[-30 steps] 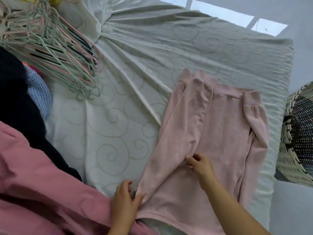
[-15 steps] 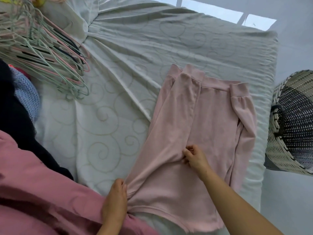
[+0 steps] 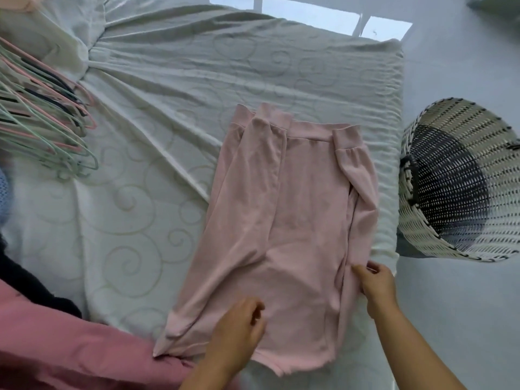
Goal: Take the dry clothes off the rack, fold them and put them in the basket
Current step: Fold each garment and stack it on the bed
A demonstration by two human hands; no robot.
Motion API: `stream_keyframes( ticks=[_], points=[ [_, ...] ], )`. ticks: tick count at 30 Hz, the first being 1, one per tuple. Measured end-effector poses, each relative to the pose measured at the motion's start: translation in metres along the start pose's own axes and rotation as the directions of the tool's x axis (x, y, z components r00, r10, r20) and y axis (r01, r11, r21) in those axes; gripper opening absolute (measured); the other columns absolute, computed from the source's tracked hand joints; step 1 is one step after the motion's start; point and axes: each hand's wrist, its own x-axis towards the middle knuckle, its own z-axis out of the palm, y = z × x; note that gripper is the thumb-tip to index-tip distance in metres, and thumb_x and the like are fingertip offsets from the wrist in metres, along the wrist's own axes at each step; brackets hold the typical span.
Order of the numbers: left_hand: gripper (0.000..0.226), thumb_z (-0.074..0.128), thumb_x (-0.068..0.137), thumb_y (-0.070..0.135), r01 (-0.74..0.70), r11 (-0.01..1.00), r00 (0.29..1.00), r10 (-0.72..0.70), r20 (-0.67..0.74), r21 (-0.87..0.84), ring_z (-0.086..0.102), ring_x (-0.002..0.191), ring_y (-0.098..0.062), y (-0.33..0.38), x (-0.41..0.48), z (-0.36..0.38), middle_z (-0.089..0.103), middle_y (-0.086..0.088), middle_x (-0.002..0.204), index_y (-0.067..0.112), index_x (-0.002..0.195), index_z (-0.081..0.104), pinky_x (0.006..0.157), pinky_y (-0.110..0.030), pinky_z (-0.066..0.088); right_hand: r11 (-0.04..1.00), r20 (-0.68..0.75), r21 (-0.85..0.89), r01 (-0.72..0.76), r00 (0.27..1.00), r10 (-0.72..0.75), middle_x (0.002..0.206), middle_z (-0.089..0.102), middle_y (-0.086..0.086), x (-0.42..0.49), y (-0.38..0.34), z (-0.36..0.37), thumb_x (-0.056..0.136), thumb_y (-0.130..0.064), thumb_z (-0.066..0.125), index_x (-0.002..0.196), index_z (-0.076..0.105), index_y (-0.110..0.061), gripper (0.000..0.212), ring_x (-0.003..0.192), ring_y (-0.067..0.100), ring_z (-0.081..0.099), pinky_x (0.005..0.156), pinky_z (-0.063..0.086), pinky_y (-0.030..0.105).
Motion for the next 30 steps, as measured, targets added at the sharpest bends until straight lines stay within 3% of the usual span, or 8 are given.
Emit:
stream_keyframes(
  ticks=[2, 6, 10, 14, 19, 23, 27, 30],
  points=[
    [0.05, 0.034, 0.07, 0.063, -0.079, 0.993, 0.992, 0.088, 0.093, -0.092, 0.046, 0.09, 0.0, 0.029, 0.006, 0.016, 0.051, 0.012, 0.099, 0.034, 0.108, 0.049, 0.075, -0.004, 0.031, 0.994, 0.077, 0.108, 0.02, 0.997, -0.029, 0.108, 0.062, 0.022, -0.001, -0.003, -0.002, 0.087, -0.01, 0.059, 0.091, 0.059, -0.006, 0.005, 0.09, 0.028, 0.055, 0.084, 0.048, 0.043],
    [0.099, 0.058, 0.056, 0.077, 0.009, 0.953, 0.991, 0.032, 0.131, -0.302, 0.043, 0.114, -0.001, 0.072, 0.024, 0.036, 0.042, 0.013, 0.125, 0.024, 0.136, 0.035, 0.095, -0.013, 0.036, 0.937, 0.365, 0.344, -0.059, 0.928, -0.076, 0.08, 0.054, 0.013, -0.023, -0.029, 0.005, 0.09, -0.006, 0.051, 0.083, 0.055, -0.007, 0.008, 0.074, 0.023, 0.051, 0.063, 0.046, 0.029],
    [0.066, 0.076, 0.072, 0.02, 0.126, 0.771, 0.992, -0.114, 0.059, -0.624, 0.056, 0.103, -0.008, 0.092, 0.058, 0.03, 0.057, 0.005, 0.117, 0.026, 0.128, 0.04, 0.089, -0.025, 0.048, 0.959, 0.582, 0.281, -0.039, 0.801, -0.138, 0.073, 0.053, 0.014, -0.039, -0.045, 0.011, 0.091, -0.005, 0.049, 0.078, 0.056, -0.006, 0.015, 0.07, 0.025, 0.048, 0.065, 0.041, 0.031],
    [0.024, 0.048, 0.07, 0.024, 0.082, 0.793, 0.993, -0.115, -0.016, -0.603, 0.049, 0.073, -0.004, 0.093, 0.072, 0.017, 0.062, 0.003, 0.085, 0.026, 0.09, 0.059, 0.069, -0.023, 0.043, 0.925, 0.48, 0.376, 0.054, 0.842, -0.245, 0.088, 0.061, 0.009, -0.016, -0.058, 0.014, 0.09, -0.028, 0.054, 0.095, 0.059, -0.007, 0.022, 0.084, 0.018, 0.055, 0.07, 0.045, 0.023],
    [0.027, 0.046, 0.075, 0.021, -0.036, 0.838, 0.999, 0.026, -0.026, -0.545, 0.054, 0.078, 0.011, 0.089, 0.069, 0.009, 0.062, 0.031, 0.08, 0.029, 0.097, 0.06, 0.074, -0.012, 0.042, 0.832, 0.405, 0.536, -0.146, 0.909, -0.101, 0.099, 0.065, 0.004, 0.03, -0.094, 0.028, 0.093, -0.031, 0.052, 0.109, 0.059, -0.012, 0.026, 0.089, 0.016, 0.062, 0.08, 0.051, 0.028],
    [0.037, 0.043, 0.077, 0.014, -0.117, 0.865, 0.993, 0.116, -0.032, -0.488, 0.054, 0.09, 0.012, 0.086, 0.065, 0.002, 0.063, 0.021, 0.099, 0.02, 0.106, 0.065, 0.081, -0.011, 0.041, 0.831, 0.365, 0.532, -0.165, 0.93, -0.049, 0.109, 0.064, 0.01, 0.05, -0.13, 0.051, 0.081, -0.027, 0.07, 0.111, 0.061, -0.006, 0.037, 0.092, 0.023, 0.063, 0.086, 0.052, 0.037],
    [0.037, 0.044, 0.085, 0.011, -0.076, 0.837, 0.989, -0.006, -0.148, -0.542, 0.051, 0.099, 0.016, 0.076, 0.058, -0.012, 0.062, 0.018, 0.109, 0.016, 0.116, 0.062, 0.085, -0.003, 0.037, 0.923, 0.003, 0.202, 0.327, 0.942, -0.334, 0.109, 0.061, 0.016, 0.052, -0.176, 0.069, 0.085, -0.011, 0.06, 0.123, 0.053, 0.002, 0.042, 0.096, 0.028, 0.06, 0.074, 0.051, 0.029],
    [0.027, 0.052, 0.092, 0.006, 0.055, 0.681, 0.93, -0.301, -0.211, -0.73, 0.053, 0.097, 0.015, 0.059, 0.051, -0.022, 0.061, 0.016, 0.11, 0.022, 0.113, 0.059, 0.089, -0.002, 0.035, 0.801, 0.144, 0.035, 0.598, 0.79, -0.596, 0.119, 0.057, 0.012, 0.029, -0.199, 0.097, 0.089, -0.018, 0.057, 0.128, 0.046, -0.001, 0.044, 0.108, 0.024, 0.056, 0.093, 0.045, 0.03]
  ],
)
